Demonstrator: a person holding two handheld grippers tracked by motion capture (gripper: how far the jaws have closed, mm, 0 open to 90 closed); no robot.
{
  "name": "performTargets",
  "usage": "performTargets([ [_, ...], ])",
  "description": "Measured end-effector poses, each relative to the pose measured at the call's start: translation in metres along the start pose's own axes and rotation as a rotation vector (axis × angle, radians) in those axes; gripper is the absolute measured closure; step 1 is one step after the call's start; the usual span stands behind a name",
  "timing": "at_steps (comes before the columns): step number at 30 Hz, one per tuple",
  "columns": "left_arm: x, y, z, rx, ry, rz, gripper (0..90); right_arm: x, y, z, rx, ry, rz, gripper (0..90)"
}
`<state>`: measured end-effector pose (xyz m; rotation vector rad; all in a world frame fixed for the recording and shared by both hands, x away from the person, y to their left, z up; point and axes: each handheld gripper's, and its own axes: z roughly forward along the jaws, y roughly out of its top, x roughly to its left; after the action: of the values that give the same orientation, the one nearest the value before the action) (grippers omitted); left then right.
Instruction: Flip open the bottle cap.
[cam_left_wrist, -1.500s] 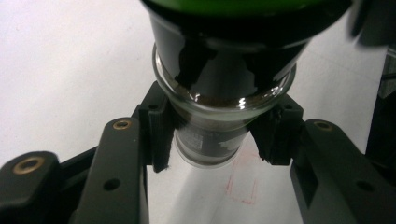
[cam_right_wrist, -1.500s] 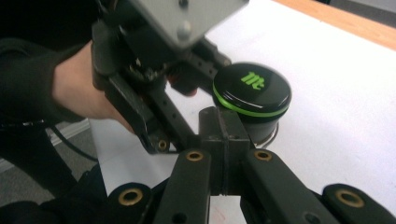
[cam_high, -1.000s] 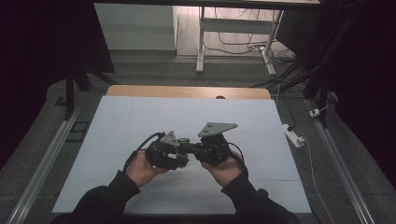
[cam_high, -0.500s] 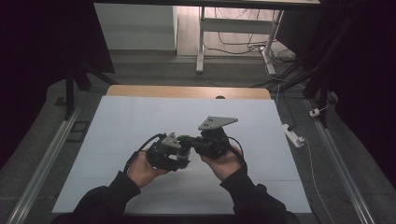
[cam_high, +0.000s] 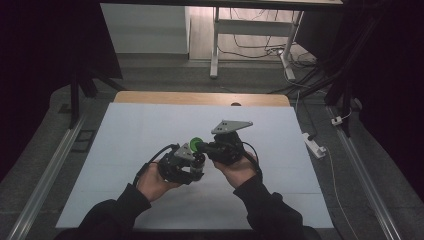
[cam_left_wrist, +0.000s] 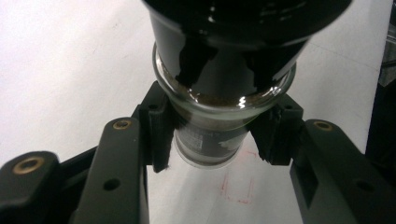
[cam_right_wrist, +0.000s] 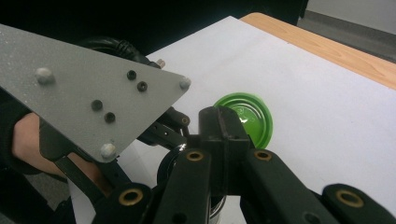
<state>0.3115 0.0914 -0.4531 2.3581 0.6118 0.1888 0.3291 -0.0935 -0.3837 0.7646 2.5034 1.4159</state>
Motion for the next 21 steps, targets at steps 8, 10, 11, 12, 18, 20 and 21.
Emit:
performTargets([
  [8,0.001,0.000,-0.001,-0.013,-0.002,-0.012,53.3,0.002,0.000,-0.004,-0.005,0.006,-0.003,89.7],
  [10,0.001,-0.001,-0.002,-0.017,0.000,-0.015,53.2,0.003,-0.001,-0.006,-0.011,0.002,-0.008,89.6],
  [11,0.002,-0.001,-0.002,-0.018,-0.001,-0.016,53.2,0.003,-0.001,-0.006,-0.011,0.002,-0.008,89.6],
  [12,0.002,-0.001,-0.003,-0.019,-0.001,-0.018,53.2,0.004,-0.001,-0.009,-0.014,-0.003,-0.009,89.3],
  [18,0.004,-0.001,-0.004,-0.021,-0.001,-0.023,53.2,0.003,-0.004,-0.015,-0.016,-0.019,-0.005,82.6],
  [20,0.004,-0.001,-0.004,-0.022,-0.001,-0.025,53.2,0.003,-0.006,-0.019,-0.013,-0.027,-0.005,77.6],
  [21,0.004,-0.001,-0.004,-0.022,-0.001,-0.025,53.2,0.003,-0.006,-0.019,-0.013,-0.027,-0.005,77.6],
])
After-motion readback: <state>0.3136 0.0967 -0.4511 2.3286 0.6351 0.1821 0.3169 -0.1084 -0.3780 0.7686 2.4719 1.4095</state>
